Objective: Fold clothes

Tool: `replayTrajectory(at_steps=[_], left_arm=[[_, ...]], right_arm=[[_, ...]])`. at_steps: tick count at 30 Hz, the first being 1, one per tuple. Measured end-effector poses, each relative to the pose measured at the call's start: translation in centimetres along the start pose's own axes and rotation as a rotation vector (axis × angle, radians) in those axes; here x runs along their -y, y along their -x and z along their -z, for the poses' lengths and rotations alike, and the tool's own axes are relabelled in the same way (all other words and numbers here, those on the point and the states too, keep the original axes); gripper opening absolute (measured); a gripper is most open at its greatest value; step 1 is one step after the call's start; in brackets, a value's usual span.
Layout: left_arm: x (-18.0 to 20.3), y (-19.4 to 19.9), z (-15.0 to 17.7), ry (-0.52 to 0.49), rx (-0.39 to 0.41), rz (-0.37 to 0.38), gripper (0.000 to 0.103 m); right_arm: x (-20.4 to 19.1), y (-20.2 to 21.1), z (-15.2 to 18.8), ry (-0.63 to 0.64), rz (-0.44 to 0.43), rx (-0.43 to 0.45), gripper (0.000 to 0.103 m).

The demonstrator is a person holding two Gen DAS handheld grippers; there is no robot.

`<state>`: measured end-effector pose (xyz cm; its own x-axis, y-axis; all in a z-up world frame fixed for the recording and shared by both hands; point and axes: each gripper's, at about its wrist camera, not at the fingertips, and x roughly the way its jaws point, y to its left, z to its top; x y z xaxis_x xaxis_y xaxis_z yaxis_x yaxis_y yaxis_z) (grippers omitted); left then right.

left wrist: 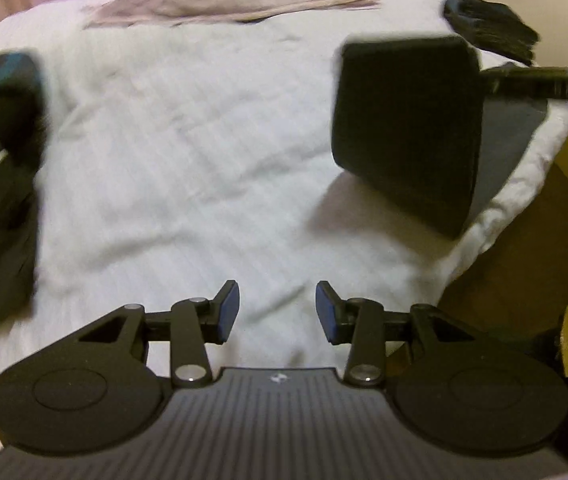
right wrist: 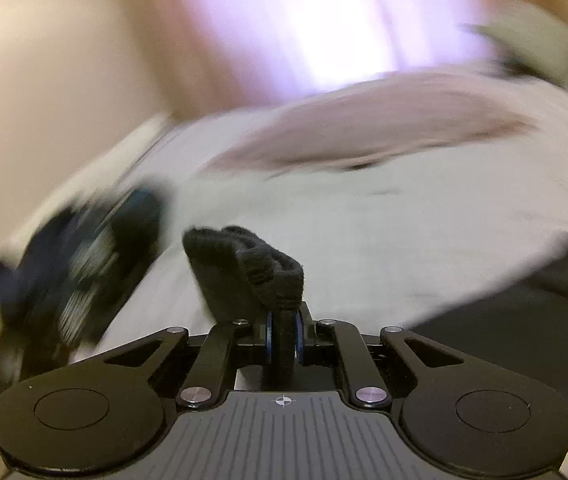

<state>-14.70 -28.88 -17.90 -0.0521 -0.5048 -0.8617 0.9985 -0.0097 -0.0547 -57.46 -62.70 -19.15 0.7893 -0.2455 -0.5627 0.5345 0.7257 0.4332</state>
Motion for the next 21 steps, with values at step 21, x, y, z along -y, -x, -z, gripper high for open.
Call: replayTrajectory(at_steps=[21], left_arm=[[19.6, -11.7, -16.6, -0.355, -0.046, 0.249, 0.040]], right_arm=[[24.6, -1.1, 2.5, -0.667, 0.213, 0.058, 0.008]])
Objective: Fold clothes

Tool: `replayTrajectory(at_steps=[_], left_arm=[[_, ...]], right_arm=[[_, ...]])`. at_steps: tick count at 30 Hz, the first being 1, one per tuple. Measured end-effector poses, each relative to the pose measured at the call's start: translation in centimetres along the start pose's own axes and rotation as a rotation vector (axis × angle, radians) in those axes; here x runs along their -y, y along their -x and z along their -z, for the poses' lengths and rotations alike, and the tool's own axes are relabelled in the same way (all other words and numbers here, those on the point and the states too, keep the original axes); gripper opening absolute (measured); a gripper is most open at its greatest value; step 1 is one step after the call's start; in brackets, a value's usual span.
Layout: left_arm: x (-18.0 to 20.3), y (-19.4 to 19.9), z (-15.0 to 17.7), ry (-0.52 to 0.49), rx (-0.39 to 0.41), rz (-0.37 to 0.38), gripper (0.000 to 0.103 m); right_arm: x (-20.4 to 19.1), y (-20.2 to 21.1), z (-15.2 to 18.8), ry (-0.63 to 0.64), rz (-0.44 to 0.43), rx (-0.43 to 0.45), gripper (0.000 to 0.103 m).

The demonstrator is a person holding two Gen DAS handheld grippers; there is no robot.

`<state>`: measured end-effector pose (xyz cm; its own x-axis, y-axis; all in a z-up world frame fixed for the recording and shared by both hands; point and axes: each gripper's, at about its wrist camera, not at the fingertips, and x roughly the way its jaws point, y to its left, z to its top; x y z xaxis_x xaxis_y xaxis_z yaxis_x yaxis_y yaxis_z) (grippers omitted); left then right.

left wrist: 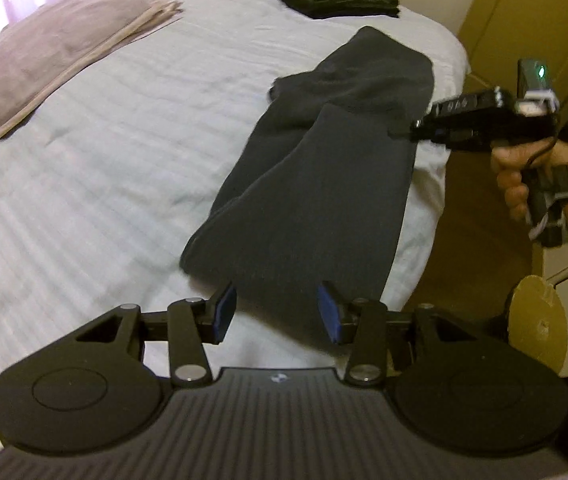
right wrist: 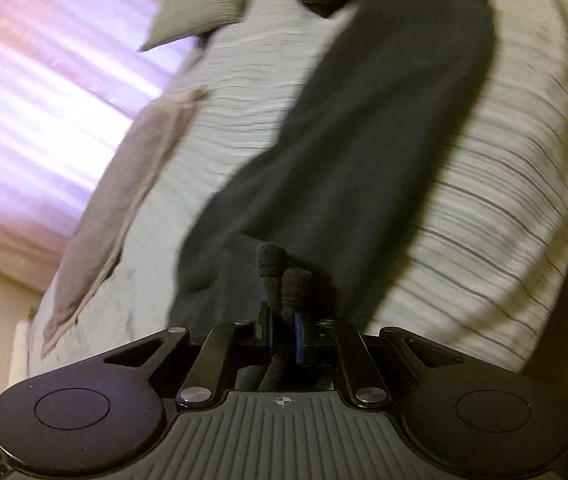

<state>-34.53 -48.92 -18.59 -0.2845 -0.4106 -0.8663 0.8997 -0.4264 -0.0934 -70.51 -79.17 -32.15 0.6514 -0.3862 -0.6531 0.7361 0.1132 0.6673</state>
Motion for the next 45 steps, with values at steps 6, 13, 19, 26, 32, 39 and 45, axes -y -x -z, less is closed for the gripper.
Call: replayTrajectory(at_steps=[6, 13, 19, 26, 32, 39, 45], left_arm=[[0.8, -3.3, -3.1, -0.062, -0.026, 0.028, 0.040], [1.0, -5.9, -4.5, -0.076, -0.063, 0.046, 0.040], [1.4, -7.1, -5.7, -0.091, -0.074, 0.049, 0.040], [1.3, -7.2, -6.8, -0.083, -0.066, 0.038, 0.040], [0.9, -7.8, -7.1, -0.077, -0.074, 0.027, 0.041], [-0.2, -8.7, -6.9, -0.089, -0.125, -0.031, 0.041], [-2.1, -9.3, -6.8, -0.075, -0.178, -0.100, 0.038]], right_arm=[[-0.2, -0.6, -0.4, 0.037, -0.013, -0.028, 0.009], [-0.3, 0.4, -1.5, 0.071, -0.034, -0.039, 0.057], [0.1, -0.7, -2.7, -0.027, -0.015, -0.093, 0.056], [-1.7, 1.4, -4.5, 0.131, -0.052, -0.019, 0.013], [1.7, -0.3, -4.1, 0.115, 0.052, -0.070, 0.018], [-0.3, 4.3, -4.0, 0.250, 0.138, 0.076, 0.036], [-2.7, 1.8, -2.5, 0.465, 0.010, -0.027, 0.036]])
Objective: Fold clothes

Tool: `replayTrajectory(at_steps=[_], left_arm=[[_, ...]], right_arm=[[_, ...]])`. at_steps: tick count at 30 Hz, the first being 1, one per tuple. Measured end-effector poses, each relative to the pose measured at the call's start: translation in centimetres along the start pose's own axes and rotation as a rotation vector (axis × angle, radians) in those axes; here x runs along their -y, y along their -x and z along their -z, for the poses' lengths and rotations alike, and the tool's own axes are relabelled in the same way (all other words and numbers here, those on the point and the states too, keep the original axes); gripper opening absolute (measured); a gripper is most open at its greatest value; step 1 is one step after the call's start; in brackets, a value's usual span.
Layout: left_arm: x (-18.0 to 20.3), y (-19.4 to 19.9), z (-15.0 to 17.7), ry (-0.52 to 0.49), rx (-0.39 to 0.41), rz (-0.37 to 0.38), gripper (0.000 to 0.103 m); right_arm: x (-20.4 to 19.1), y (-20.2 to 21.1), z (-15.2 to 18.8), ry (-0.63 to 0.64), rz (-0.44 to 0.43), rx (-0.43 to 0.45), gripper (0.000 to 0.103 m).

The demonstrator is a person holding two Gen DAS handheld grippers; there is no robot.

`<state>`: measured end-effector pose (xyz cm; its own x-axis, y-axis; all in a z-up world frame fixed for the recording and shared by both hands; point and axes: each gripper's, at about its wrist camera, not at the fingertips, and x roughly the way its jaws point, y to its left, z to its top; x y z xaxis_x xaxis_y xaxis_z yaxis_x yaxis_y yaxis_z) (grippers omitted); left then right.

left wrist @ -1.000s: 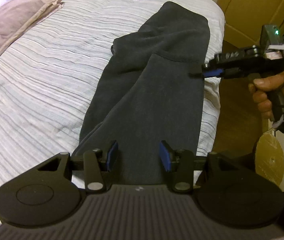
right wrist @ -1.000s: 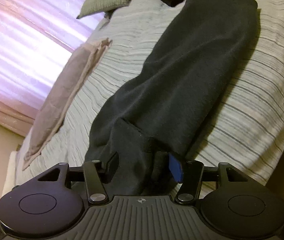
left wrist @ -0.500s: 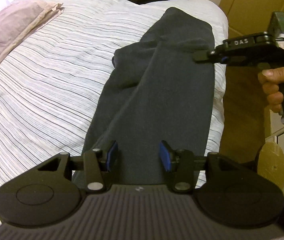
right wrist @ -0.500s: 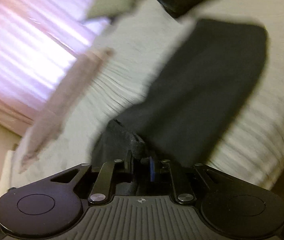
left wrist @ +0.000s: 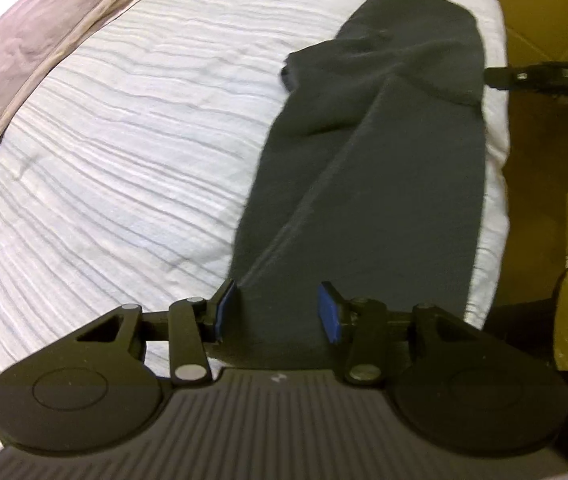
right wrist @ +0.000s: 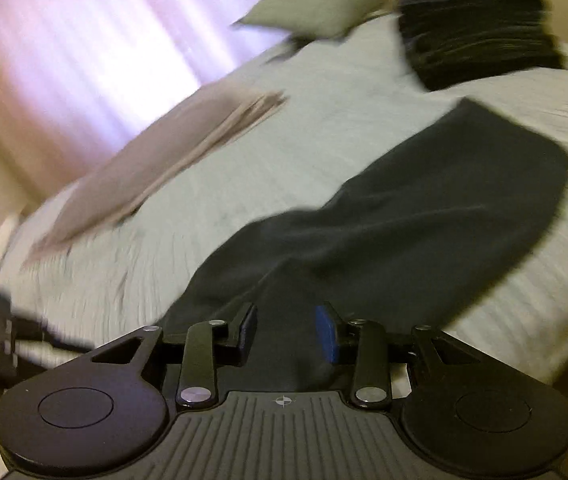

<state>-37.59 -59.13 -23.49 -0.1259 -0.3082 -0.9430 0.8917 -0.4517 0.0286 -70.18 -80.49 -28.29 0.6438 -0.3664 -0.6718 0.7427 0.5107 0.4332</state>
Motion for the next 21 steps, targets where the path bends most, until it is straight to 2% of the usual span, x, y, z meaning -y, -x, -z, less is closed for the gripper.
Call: replayTrajectory(at_steps=[4, 8, 11, 13, 15, 16, 21], left_arm=[[-0.6, -1.3, -0.2, -0.015, -0.013, -0.027, 0.040], [-1.2, -2.6, 0.1, -0.055, -0.029, -0.025, 0.042], [-1.9, -2.4, 0.5, -0.099, -0.017, -0.005, 0.044], [-2.7, -2.0, 1.0, -0.133, -0.005, 0.013, 0.045], [-3.8, -1.7, 1.9, -0.173, 0.004, 0.033, 0.046], [-4.3, -1.5, 2.3, -0.193, 0.010, 0.047, 0.046], [-5.9, 0.9, 4.2, -0.386, 0.067, 0.064, 0.043]], right_arm=[[2.8, -2.7, 0.4, -0.064, 0.047, -0.090, 0.036], [0.8, -0.9, 0.4, -0.002, 0.080, -0.073, 0.037], [-1.2, 0.6, 2.0, -0.016, 0.099, -0.070, 0.037], [-3.4, 1.7, 3.5, -0.002, 0.125, -0.078, 0.039], [-6.5, 2.5, 5.0, 0.037, 0.148, -0.083, 0.062], [-8.5, 2.7, 5.7, 0.068, 0.154, -0.077, 0.065], [-18.2, 1.4, 9.8, 0.332, 0.126, -0.114, 0.065]])
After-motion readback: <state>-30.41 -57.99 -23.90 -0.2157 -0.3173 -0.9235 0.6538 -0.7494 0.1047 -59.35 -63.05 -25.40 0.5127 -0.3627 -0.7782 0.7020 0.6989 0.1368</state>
